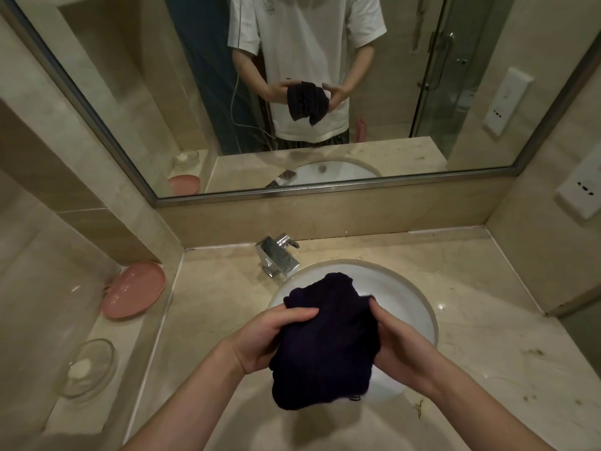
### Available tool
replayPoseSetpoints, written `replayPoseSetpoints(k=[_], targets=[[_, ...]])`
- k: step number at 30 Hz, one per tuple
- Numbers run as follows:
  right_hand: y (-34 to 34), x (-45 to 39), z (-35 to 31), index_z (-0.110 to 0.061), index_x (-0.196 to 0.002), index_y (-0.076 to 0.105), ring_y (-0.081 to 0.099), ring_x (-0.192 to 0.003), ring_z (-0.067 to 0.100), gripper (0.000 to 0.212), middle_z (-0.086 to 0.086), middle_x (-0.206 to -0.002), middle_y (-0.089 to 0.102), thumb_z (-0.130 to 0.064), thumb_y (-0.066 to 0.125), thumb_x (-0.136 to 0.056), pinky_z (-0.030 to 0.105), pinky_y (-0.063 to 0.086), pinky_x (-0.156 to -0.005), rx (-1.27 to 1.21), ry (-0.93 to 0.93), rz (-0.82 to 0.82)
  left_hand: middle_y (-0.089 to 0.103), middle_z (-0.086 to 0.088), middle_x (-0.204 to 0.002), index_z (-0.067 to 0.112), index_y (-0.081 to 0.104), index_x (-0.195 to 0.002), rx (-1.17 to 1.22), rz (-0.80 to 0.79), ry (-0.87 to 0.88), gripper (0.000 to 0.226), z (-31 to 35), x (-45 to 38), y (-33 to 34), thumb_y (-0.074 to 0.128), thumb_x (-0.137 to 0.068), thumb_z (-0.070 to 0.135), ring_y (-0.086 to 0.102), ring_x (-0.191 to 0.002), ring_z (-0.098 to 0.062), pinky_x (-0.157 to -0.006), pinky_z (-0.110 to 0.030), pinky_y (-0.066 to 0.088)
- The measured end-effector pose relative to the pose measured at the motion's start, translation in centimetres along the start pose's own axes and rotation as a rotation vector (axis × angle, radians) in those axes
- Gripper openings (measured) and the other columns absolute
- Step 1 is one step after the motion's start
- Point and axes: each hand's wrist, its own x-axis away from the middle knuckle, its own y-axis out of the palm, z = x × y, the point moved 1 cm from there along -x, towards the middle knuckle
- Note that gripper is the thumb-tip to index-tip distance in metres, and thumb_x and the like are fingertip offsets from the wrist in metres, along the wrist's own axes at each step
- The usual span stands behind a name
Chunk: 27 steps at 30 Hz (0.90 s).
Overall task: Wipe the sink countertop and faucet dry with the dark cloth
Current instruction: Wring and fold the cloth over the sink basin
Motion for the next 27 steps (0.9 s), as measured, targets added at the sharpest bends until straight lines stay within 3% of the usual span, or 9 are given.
replayPoseSetpoints(k=[4, 7, 10, 14, 18, 20, 22, 25, 27], targets=[[-0.6, 0.3, -0.4, -0.010, -0.136, 0.061, 0.053, -0.131, 0.035, 0.064, 0.017, -0.141, 0.057, -0.039, 0.079, -0.081, 0.049, 0.039, -0.106, 0.014, -0.001, -0.066, 0.076, -0.008, -0.101, 0.016, 0.079, -0.102, -0.123, 0.070, 0.047, 0.026, 0.6, 0.1, -0.3, 0.067, -0.079, 0.020, 0.074, -0.089, -0.019, -0.074, -0.028, 0.058], [-1.1, 0.8, -1.4, -0.009, -0.134, 0.059, 0.062, -0.122, 0.028, 0.042, 0.012, -0.130, 0.066, -0.022, 0.066, -0.095, 0.045, 0.044, -0.106, 0.178, -0.167, 0.079, 0.076, -0.004, -0.111, 0.015, 0.068, -0.120, -0.364, 0.175, 0.123, 0.029, 1.1, -0.1, -1.3, 0.072, -0.092, 0.022, 0.072, -0.101, -0.016, -0.081, -0.023, 0.055], [-1.2, 1.6, -2.7, -0.015, -0.125, 0.062, 0.068, -0.113, 0.019, 0.032, 0.001, -0.118, 0.073, -0.015, 0.065, -0.093, 0.036, 0.050, -0.097, 0.360, -0.356, 0.236, 0.078, 0.000, -0.106, 0.013, 0.073, -0.113, -0.536, 0.271, 0.236, 0.020, 1.5, -0.2, -2.4, 0.067, -0.094, 0.014, 0.072, -0.098, -0.010, -0.079, -0.017, 0.053], [-1.4, 2.0, -3.5, -0.015, -0.120, 0.063, 0.071, -0.104, 0.019, 0.031, 0.002, -0.109, 0.076, -0.014, 0.070, -0.090, 0.023, 0.054, -0.082, 0.539, -0.398, 0.301, 0.078, 0.001, -0.104, 0.015, 0.075, -0.111, -0.587, 0.301, 0.301, 0.020, 1.6, -0.4, -3.1, 0.071, -0.091, 0.013, 0.073, -0.100, -0.013, -0.080, -0.017, 0.053], [-2.2, 1.9, -3.7, -0.007, -0.125, 0.063, 0.066, -0.113, 0.033, 0.035, 0.016, -0.120, 0.070, -0.013, 0.065, -0.091, 0.046, 0.048, -0.097, 0.390, -0.300, 0.178, 0.077, 0.001, -0.108, 0.016, 0.072, -0.117, -0.607, 0.230, 0.289, 0.033, 1.8, -0.3, -3.2, 0.076, -0.085, 0.007, 0.072, -0.103, -0.013, -0.083, -0.020, 0.054], [-2.4, 2.1, -3.9, -0.006, -0.126, 0.062, 0.068, -0.109, 0.029, 0.033, 0.015, -0.118, 0.071, -0.013, 0.062, -0.094, 0.042, 0.049, -0.092, 0.370, -0.298, 0.180, 0.077, -0.002, -0.109, 0.012, 0.072, -0.117, -0.595, 0.212, 0.278, 0.032, 2.0, -0.2, -3.5, 0.075, -0.086, 0.003, 0.072, -0.105, -0.016, -0.086, -0.022, 0.054], [-2.4, 2.3, -4.0, -0.012, -0.130, 0.058, 0.071, -0.105, 0.022, 0.037, 0.007, -0.112, 0.075, -0.012, 0.065, -0.094, 0.034, 0.049, -0.090, 0.465, -0.342, 0.247, 0.077, -0.003, -0.110, 0.009, 0.071, -0.116, -0.604, 0.220, 0.279, 0.030, 1.9, -0.2, -4.0, 0.073, -0.087, 0.001, 0.072, -0.106, -0.018, -0.089, -0.024, 0.054], [-2.7, 2.3, -3.9, -0.036, -0.135, 0.047, 0.073, -0.097, 0.010, 0.054, -0.004, -0.102, 0.077, -0.015, 0.071, -0.090, 0.026, 0.052, -0.085, 0.699, -0.422, 0.355, 0.077, -0.002, -0.108, 0.008, 0.068, -0.117, -0.608, 0.310, 0.291, 0.029, 1.4, -0.6, -4.5, 0.072, -0.089, 0.002, 0.072, -0.104, -0.018, -0.095, -0.032, 0.055], [-3.2, 2.2, -3.8, -0.045, -0.130, 0.052, 0.071, -0.094, 0.003, 0.048, -0.014, -0.099, 0.077, -0.023, 0.071, -0.091, 0.022, 0.053, -0.083, 1.003, -0.505, 0.469, 0.078, -0.006, -0.101, 0.009, 0.064, -0.114, -0.611, 0.431, 0.292, 0.029, 0.8, -1.1, -5.0, 0.076, -0.088, 0.008, 0.074, -0.097, -0.021, -0.098, -0.044, 0.054]])
